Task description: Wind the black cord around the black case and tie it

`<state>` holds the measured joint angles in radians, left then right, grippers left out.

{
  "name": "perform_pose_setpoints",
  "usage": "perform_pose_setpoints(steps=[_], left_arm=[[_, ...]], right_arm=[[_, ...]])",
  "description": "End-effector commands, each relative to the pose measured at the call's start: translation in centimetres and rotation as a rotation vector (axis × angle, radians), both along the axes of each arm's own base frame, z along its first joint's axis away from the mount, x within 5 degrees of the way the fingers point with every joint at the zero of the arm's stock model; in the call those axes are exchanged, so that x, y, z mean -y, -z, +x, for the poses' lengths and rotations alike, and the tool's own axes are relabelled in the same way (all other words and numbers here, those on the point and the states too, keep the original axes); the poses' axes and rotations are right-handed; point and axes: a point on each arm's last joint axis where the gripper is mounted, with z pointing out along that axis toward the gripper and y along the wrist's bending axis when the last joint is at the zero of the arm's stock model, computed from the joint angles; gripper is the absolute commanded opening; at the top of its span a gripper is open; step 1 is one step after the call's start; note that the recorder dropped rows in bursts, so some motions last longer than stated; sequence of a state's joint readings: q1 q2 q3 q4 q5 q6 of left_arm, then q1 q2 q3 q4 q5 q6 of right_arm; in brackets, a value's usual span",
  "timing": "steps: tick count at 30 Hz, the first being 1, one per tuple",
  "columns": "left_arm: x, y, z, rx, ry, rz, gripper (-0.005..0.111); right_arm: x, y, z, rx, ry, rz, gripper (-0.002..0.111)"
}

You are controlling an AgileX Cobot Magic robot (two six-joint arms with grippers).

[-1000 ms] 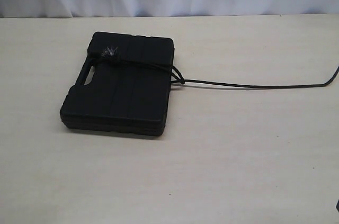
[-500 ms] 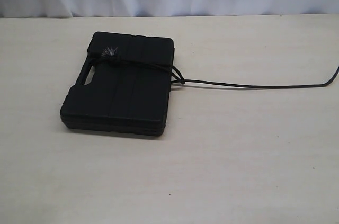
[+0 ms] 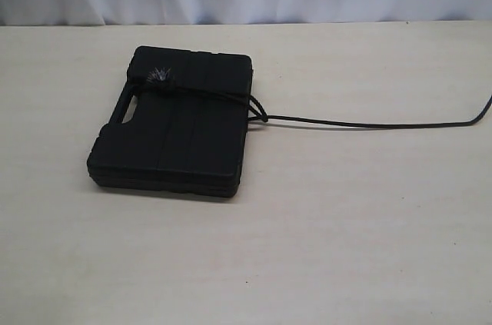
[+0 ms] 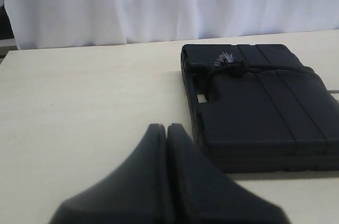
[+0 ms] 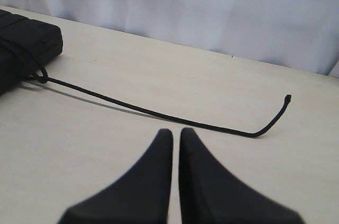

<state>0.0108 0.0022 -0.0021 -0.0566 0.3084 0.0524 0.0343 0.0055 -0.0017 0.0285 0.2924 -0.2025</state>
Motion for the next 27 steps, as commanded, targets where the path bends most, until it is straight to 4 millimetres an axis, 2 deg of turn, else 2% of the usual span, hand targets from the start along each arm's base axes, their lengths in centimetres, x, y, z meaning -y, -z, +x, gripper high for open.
perform_pose_setpoints(steps=[1, 27], left_arm=[[0.00, 0.01, 0.00, 0.006, -0.003, -0.008, 0.000], [-0.01, 0.02, 0.00, 0.004, -0.003, -0.004, 0.000]], right_arm=[[0.35, -0.07, -0.01, 0.015, 0.053, -0.031, 0.004], [0.34, -0.07, -0.01, 0.015, 0.055, -0.024, 0.004]])
